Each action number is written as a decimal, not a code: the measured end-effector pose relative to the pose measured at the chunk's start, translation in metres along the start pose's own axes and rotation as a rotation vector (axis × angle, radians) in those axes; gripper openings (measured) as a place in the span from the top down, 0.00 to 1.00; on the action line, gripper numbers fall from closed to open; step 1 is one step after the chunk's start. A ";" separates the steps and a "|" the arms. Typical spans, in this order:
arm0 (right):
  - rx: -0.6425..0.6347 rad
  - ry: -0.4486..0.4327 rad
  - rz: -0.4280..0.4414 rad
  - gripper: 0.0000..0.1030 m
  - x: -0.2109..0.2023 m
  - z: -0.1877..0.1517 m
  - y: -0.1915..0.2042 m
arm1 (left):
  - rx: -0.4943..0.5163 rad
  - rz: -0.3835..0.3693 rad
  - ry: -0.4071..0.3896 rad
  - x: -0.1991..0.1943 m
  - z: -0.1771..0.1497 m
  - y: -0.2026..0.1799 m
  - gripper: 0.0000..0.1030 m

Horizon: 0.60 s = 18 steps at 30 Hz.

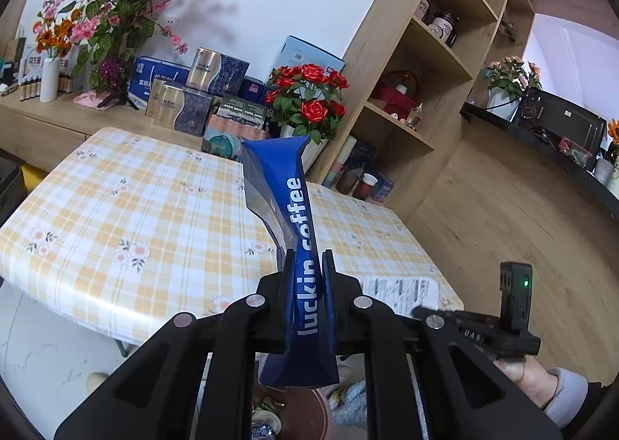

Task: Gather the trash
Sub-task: 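Drop the white packaging into the bin with the right tool while the left tool carries the box, then open the left tool over the bin to drop the coffee box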

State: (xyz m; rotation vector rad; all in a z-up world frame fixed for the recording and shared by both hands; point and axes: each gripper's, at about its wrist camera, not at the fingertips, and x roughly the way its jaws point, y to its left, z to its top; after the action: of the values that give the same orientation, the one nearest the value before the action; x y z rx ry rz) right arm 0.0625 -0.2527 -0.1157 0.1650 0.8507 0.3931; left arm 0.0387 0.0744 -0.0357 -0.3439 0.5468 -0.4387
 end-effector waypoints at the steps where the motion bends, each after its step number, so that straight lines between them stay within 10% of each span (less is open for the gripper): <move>1: 0.001 0.018 0.008 0.95 0.003 -0.006 0.002 | 0.000 0.000 0.002 -0.001 -0.003 0.000 0.88; 14: 0.063 0.272 0.078 0.93 0.080 -0.067 0.015 | -0.015 0.017 0.042 0.008 -0.024 0.010 0.88; 18: 0.138 0.270 0.139 0.54 0.099 -0.070 0.012 | -0.027 0.012 0.072 0.016 -0.032 0.013 0.88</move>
State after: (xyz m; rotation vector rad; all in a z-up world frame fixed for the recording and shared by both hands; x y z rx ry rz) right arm 0.0651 -0.2031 -0.2271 0.3049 1.1376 0.4946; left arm 0.0375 0.0716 -0.0737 -0.3517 0.6254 -0.4333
